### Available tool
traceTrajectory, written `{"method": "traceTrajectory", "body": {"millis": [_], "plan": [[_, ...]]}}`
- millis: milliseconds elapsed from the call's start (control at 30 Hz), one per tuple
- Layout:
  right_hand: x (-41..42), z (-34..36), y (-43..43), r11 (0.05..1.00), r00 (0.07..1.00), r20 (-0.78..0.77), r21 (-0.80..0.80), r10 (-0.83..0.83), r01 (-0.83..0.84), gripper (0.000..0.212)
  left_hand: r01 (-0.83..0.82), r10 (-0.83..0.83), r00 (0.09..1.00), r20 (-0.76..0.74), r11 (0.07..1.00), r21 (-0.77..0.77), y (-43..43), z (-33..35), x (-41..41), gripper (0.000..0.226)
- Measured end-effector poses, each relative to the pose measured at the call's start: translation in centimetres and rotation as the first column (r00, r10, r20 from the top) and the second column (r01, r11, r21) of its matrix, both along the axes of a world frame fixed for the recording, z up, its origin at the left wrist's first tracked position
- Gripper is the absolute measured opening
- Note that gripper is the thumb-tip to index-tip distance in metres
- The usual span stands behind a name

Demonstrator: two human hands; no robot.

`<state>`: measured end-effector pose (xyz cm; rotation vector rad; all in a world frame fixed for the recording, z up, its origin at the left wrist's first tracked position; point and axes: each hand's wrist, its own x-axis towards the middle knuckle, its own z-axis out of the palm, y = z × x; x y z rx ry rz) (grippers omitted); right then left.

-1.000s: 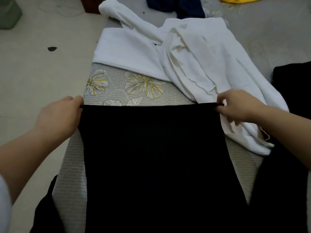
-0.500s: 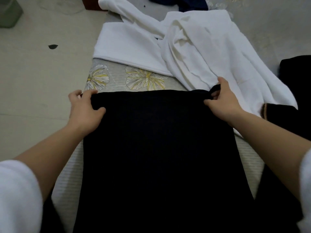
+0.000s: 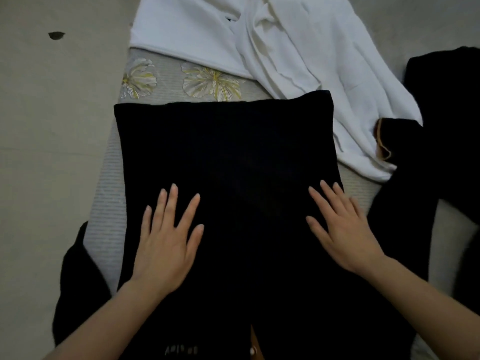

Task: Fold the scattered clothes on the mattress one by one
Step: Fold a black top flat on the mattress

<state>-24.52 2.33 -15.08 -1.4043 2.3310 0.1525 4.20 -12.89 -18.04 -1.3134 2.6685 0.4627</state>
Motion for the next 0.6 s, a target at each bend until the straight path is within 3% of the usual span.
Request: {"method": "traceTrajectory", "body": {"millis": [133,233,467,533,600], "plan": [[2.8,2.1,4.8,0.995,0.996,-0.054,-0.061,-0.077,0.074,0.075,-0.023,0.023,0.999,0.023,0.999,0.023,2.0,1.5,0.6,0.062],[7.1,3.1,9.2,0.99,0.998,-0.056,-0.137,-0.021,0.013,0.064,0.083,-0.083,0.997,-0.006,0.996,0.033,6.2,3.0,2.1,0.061],[14.5,2.1,20.2,0.985,0.986,0.039,0.055,0.163,-0.165,0.066,0.238,-0.263,0.961,0.08,0.942,0.235,18.8,3.9,7.8,0.06],[14.7,2.3,21.3,0.993,0.992,0.058,0.031,0.109,-0.111,0.063,0.18,-0.211,0.973,0.089,0.944,0.276,20.1,4.3,8.0,0.063],[13.8,2.8,21.3,0.995,0.993,0.105,-0.077,-0.053,0.061,0.058,0.109,-0.113,0.994,-0.002,0.953,0.284,20.0,5.0,7.3,0.068]]}}
